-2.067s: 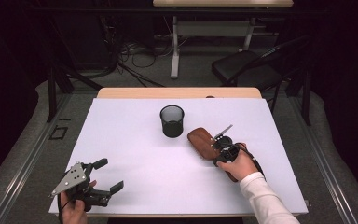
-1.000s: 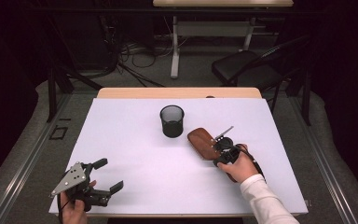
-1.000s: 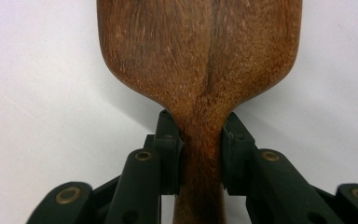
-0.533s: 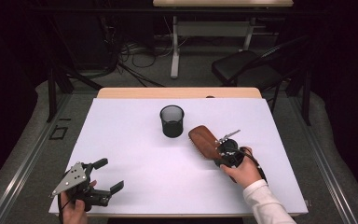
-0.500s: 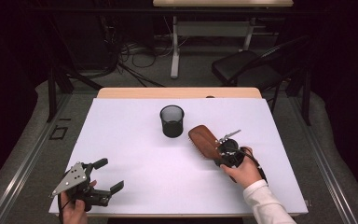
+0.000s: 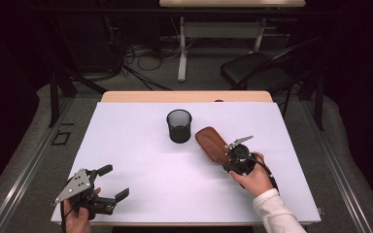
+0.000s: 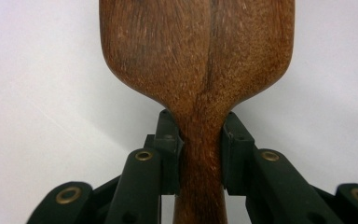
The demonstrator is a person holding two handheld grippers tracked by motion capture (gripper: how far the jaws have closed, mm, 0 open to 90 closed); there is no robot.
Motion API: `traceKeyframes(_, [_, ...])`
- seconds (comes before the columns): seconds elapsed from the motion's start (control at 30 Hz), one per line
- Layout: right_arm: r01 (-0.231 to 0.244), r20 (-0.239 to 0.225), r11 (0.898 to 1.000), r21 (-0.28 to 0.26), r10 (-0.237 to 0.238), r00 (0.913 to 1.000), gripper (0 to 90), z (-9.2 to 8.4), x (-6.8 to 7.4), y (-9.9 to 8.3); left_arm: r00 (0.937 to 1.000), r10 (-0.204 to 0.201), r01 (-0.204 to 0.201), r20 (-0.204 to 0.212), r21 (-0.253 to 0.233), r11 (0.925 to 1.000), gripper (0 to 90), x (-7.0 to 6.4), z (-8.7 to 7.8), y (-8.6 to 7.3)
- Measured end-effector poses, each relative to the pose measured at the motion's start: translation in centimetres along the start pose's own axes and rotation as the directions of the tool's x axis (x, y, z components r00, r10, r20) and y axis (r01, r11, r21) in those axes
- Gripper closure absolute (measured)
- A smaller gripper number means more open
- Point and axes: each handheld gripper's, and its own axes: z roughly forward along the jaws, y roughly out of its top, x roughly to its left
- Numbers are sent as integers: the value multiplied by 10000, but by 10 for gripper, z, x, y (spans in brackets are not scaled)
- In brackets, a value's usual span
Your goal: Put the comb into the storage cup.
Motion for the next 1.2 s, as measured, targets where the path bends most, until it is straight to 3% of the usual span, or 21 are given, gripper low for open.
traceKeyframes(0.5, [0,3,9996,-296,0,10000,725,-5,0,1,10000,-33,33,1,8,10000,11,0,1,0])
traceKeyframes(1.2, [38,-93,9907,-1363,-52,9999,725,-22,4,10,9999,-31,32,-105,63,10000,11,-1,3,-1])
